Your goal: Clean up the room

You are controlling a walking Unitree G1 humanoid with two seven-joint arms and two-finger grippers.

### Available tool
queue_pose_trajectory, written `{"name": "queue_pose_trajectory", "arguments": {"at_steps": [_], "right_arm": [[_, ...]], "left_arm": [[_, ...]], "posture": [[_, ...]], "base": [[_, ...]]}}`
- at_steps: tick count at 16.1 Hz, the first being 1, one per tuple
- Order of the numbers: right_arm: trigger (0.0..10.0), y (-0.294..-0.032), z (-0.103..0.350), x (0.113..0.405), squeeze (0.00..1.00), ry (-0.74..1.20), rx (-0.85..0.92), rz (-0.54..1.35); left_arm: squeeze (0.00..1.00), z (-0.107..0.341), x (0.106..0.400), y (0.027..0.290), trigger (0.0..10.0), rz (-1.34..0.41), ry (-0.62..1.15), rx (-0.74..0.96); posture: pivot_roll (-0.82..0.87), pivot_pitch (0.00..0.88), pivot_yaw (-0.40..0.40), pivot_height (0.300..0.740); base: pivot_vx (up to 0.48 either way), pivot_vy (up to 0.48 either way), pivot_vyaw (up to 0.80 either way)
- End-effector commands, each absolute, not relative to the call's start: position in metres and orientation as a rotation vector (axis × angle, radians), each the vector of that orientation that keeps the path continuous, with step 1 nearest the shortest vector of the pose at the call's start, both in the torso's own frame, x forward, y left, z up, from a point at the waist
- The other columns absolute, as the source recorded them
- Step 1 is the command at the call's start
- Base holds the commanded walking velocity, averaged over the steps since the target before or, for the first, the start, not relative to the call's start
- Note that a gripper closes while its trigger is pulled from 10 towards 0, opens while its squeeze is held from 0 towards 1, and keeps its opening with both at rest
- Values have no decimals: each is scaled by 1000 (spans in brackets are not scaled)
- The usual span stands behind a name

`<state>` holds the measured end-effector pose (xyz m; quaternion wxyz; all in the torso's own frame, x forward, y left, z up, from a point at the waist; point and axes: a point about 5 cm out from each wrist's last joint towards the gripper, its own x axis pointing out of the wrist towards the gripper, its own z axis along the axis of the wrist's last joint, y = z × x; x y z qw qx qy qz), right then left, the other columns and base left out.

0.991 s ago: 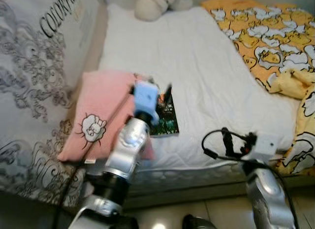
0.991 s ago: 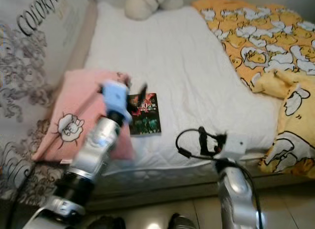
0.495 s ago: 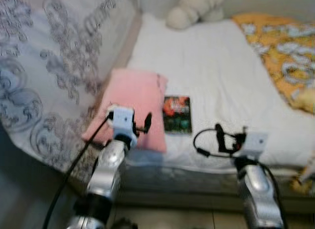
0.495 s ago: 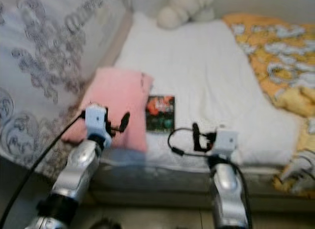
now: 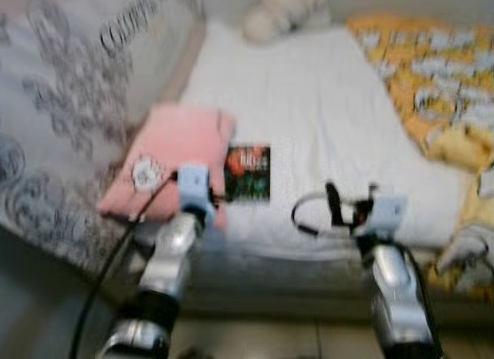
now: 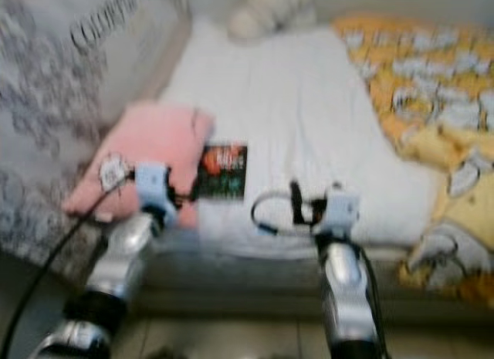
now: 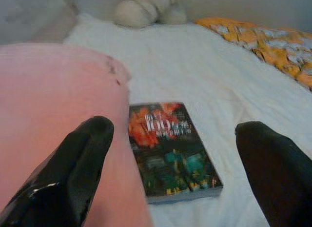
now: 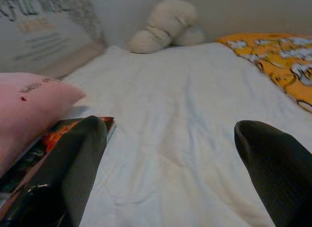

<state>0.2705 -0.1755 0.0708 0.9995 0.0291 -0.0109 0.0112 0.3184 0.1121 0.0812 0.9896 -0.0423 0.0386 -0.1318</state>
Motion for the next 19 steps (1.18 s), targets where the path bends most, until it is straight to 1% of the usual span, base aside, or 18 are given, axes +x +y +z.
{"name": "queue_pose_trajectory", "arguments": {"at_steps": [1,3,5,10,13,14,15,16,17,19], "right_arm": [[10000,-184,68,266,1000,-9,44,4],[10000,-186,57,259,1000,38,15,4],[10000,-187,57,258,1000,40,8,7],[10000,-190,60,265,1000,26,5,9],[10000,-193,61,270,1000,30,-24,-8],[10000,-192,58,273,0,69,-87,-8],[10000,-192,57,274,0,81,-95,-14],[10000,-191,57,275,0,87,-77,-6],[10000,-189,56,276,0,98,-60,-7],[10000,-187,52,274,0,114,-47,3]], "left_arm": [[1000,79,316,101,10000,-301,83,-86],[1000,79,316,97,10000,-326,74,-80],[1000,78,317,98,10000,-322,78,-84],[1000,68,313,110,10000,-240,108,-146],[1000,70,316,107,10000,-251,93,-91],[0,72,318,105,10000,-260,79,-61],[0,73,319,105,10000,-270,67,-38],[0,77,323,110,10000,-228,57,5],[0,78,327,116,10000,-200,60,-5],[0,79,328,118,10000,-203,56,-1]], "posture": [[-43,0,18,740],[-35,0,6,740],[-32,0,1,740],[-7,0,-14,740],[2,0,-29,740],[6,0,-36,740],[6,0,-36,740],[9,0,-42,740],[12,0,-44,740],[9,0,-40,740]], "base": [[0,-480,0],[0,-476,0],[0,-472,0],[0,-466,0],[0,-439,0],[0,0,-756],[0,0,-756],[0,0,-756],[0,0,-763],[0,0,-763]]}}
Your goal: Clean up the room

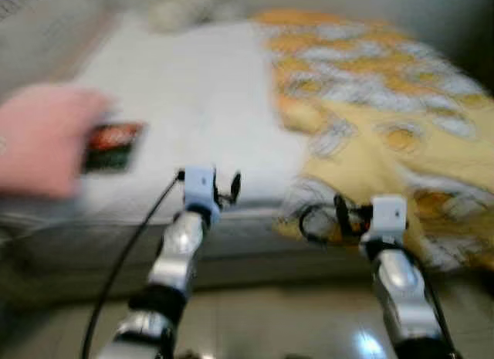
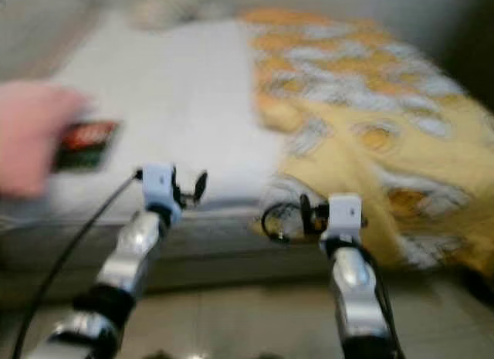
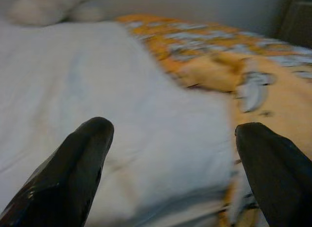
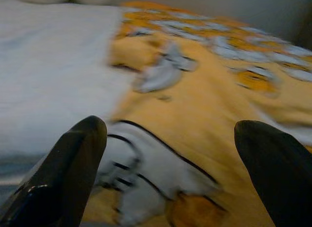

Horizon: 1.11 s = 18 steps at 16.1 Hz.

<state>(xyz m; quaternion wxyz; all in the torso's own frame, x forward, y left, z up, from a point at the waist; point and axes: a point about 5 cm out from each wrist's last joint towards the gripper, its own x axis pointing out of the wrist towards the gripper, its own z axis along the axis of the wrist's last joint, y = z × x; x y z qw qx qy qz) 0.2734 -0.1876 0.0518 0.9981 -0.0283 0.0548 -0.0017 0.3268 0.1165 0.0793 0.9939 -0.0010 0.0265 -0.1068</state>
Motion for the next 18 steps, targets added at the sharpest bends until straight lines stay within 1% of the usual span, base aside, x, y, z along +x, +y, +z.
{"name": "queue_pose_trajectory", "arguments": {"at_steps": [1,4,6,7,9,12,18], "right_arm": [[10000,-186,50,272,0,121,-43,5],[10000,-186,47,269,0,134,-32,-1],[10000,-188,47,269,0,126,-21,-14],[10000,-187,49,268,0,102,-7,-17],[10000,-183,50,270,0,99,-22,7],[10000,-180,52,275,0,93,-26,27],[10000,-176,53,279,0,90,-50,55]], "left_arm": [[0,78,326,117,10000,-213,53,-6],[0,74,323,115,10000,-226,57,20],[0,70,320,116,10000,-240,70,-5],[0,64,319,121,10000,-205,100,13],[0,59,316,119,10000,-215,118,6],[0,62,318,117,10000,-217,97,37],[0,61,318,116,10000,-239,98,36]], "posture": [[8,0,-39,740],[8,0,-36,740],[10,0,-35,740],[11,0,-34,740],[13,0,-37,740],[22,0,-39,740],[24,0,-42,740]], "base": [[0,0,-763],[0,0,-758],[150,0,-775],[442,0,0],[454,0,0],[475,0,0],[480,0,0]]}}
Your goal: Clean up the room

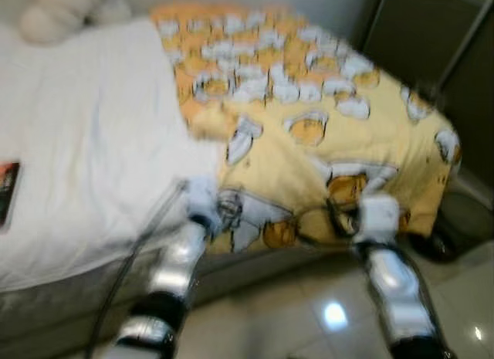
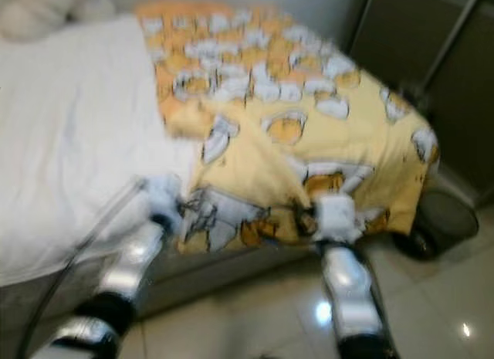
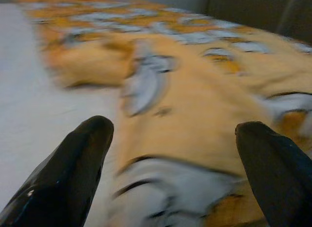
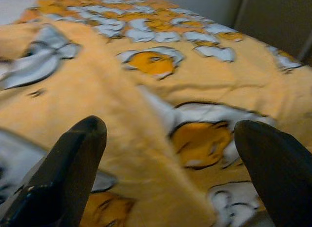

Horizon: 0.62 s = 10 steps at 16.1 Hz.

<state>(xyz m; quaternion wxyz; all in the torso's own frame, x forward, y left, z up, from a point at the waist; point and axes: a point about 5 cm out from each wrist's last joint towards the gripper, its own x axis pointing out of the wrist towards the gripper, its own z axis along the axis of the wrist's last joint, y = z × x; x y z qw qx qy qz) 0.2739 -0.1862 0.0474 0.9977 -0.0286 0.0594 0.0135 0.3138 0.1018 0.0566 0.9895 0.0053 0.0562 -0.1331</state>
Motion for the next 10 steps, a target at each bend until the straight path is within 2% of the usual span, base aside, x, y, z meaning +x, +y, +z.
{"name": "queue_pose_trajectory", "arguments": {"at_steps": [1,6,8,10], "right_arm": [[10000,-176,52,278,0,93,-52,61],[10000,-172,46,265,0,120,-43,99],[10000,-172,42,250,0,139,-43,129],[10000,-174,38,233,0,165,-55,147]], "left_arm": [[0,59,318,120,10000,-215,107,42],[0,45,318,138,10000,-113,181,65],[0,29,314,151,10000,-44,278,93],[0,19,312,170,10000,34,365,124]], "posture": [[24,0,-47,740],[5,0,-71,740],[-28,0,-94,740],[-76,23,-92,740]], "base": [[480,0,0],[480,0,0],[480,0,-800],[0,0,0]]}}
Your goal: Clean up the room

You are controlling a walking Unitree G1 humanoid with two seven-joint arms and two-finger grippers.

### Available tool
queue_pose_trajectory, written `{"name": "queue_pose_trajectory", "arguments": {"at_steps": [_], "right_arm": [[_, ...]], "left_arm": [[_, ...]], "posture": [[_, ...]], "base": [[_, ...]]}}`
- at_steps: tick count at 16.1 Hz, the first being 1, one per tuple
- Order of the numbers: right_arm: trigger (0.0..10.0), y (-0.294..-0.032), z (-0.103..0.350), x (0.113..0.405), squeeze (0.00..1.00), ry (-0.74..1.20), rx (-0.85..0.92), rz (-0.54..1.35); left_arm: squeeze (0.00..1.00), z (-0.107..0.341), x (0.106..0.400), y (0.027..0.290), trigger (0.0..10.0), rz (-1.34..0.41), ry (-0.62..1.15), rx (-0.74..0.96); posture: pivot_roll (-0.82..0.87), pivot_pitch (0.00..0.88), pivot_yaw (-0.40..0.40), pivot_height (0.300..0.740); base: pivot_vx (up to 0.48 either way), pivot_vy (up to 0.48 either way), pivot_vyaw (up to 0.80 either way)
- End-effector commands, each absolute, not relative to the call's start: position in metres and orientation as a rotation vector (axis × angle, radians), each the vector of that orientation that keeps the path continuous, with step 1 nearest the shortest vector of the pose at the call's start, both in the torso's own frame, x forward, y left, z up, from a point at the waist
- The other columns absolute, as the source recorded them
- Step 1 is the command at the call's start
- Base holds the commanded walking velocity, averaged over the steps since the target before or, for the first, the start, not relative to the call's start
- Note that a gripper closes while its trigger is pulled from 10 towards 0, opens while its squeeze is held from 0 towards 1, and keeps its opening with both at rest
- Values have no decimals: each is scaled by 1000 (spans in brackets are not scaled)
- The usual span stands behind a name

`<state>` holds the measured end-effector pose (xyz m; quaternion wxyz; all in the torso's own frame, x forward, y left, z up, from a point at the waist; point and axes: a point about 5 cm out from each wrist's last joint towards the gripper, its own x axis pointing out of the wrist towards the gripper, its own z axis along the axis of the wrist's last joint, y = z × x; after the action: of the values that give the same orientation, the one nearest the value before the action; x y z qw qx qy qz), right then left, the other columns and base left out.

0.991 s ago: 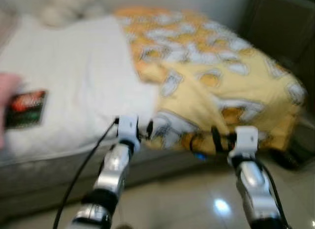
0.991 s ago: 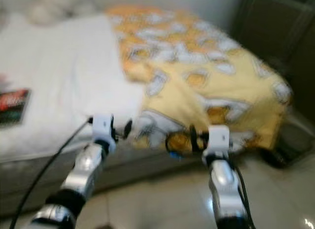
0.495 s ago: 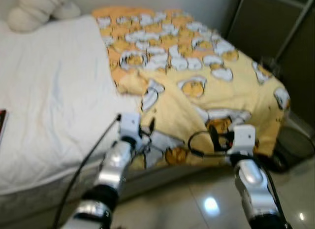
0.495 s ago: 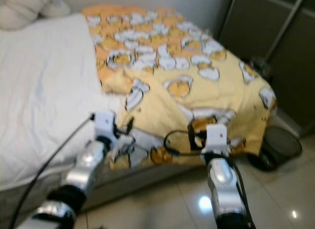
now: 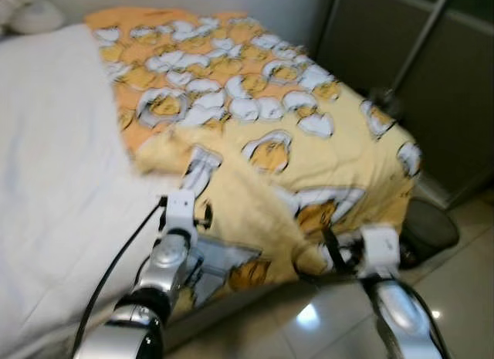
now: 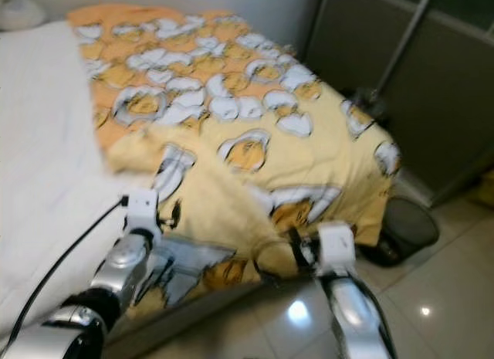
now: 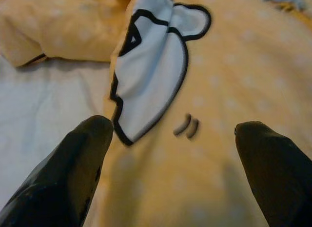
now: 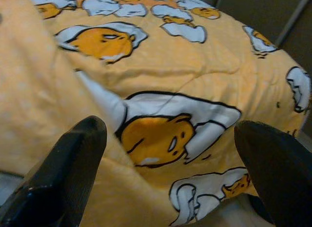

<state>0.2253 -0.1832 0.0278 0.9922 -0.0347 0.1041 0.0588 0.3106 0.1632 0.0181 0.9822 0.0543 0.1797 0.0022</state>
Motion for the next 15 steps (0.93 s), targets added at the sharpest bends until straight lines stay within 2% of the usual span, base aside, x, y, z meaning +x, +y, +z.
{"name": "queue_pose_trajectory", "arguments": {"at_steps": [1,4,9,11,13,15], "right_arm": [[10000,-174,36,226,0,177,-60,150],[10000,-179,39,213,0,190,-54,108],[10000,-188,38,184,0,257,-59,80],[10000,-186,38,180,0,277,-61,93],[10000,-185,40,177,0,288,-61,108],[10000,-188,41,174,0,305,-75,118]], "left_arm": [[0,18,310,172,10000,20,374,150],[0,13,308,176,10000,12,401,232],[0,11,304,173,10000,-10,385,136],[0,-1,295,177,10000,11,457,192],[0,-12,284,191,10000,126,539,148],[0,-14,284,183,10000,111,555,116]], "posture": [[-98,39,-84,740],[-142,68,-68,740],[-163,117,-70,740],[-164,127,-77,740],[-173,136,-91,740],[-190,138,-103,740]], "base": [[0,0,0],[0,0,0],[0,0,0],[0,0,0],[0,0,0],[0,0,0]]}}
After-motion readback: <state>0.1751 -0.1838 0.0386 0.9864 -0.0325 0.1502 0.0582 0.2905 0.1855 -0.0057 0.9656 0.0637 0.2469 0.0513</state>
